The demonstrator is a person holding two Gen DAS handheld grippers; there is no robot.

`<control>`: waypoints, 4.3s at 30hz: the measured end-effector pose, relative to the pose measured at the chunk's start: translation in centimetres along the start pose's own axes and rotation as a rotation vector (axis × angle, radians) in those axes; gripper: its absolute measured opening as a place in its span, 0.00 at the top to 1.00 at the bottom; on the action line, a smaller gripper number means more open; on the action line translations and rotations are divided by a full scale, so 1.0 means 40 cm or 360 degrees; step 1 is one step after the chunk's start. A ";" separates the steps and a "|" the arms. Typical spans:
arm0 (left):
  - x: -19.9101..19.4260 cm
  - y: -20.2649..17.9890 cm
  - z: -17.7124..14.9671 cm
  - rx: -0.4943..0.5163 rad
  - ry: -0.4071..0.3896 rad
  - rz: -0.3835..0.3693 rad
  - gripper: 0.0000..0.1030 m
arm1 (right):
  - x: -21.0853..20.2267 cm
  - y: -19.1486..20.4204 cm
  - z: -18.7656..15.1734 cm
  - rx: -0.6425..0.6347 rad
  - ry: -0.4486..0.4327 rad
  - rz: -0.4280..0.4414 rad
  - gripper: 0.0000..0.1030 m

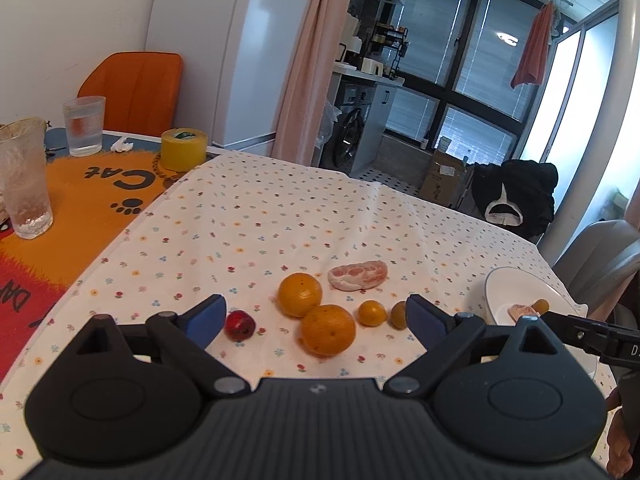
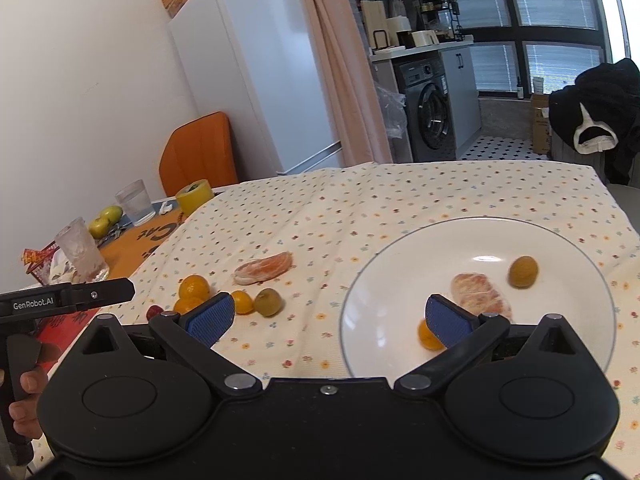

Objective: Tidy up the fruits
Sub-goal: 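Move both open tools from the plate back toward the loose fruits, then grasp the large orange with the left tool while the right tool grasps an olive-green fruit, then carry the olive-green fruit onto the white plate and open the right tool while the left tool carries the orange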

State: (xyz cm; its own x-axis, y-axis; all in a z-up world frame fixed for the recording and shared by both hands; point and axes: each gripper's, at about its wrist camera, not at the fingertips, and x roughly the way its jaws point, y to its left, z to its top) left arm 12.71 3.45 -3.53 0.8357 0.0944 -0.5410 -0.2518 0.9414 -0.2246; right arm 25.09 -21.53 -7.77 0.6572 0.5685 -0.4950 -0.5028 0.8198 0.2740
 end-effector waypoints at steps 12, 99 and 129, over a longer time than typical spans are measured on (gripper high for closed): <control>-0.001 0.073 0.000 -0.0067 -0.0009 0.0022 0.09 | 0.035 0.055 0.003 -0.0058 -0.0003 0.0055 0.00; 0.083 0.075 -0.013 -0.0142 0.0077 0.0055 0.62 | 0.229 0.123 -0.004 -0.0255 0.0213 0.0111 0.86; 0.079 0.080 -0.028 -0.0158 0.0092 0.0038 0.62 | 0.243 0.134 -0.016 -0.0284 0.0253 0.0101 0.61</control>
State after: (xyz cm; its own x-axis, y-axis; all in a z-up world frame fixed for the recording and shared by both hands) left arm 13.98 6.40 -6.87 0.8000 0.0950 -0.5924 -0.3207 0.9021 -0.2886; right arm 28.42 -11.67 -11.62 0.5318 0.5887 -0.6088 -0.6407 0.7498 0.1653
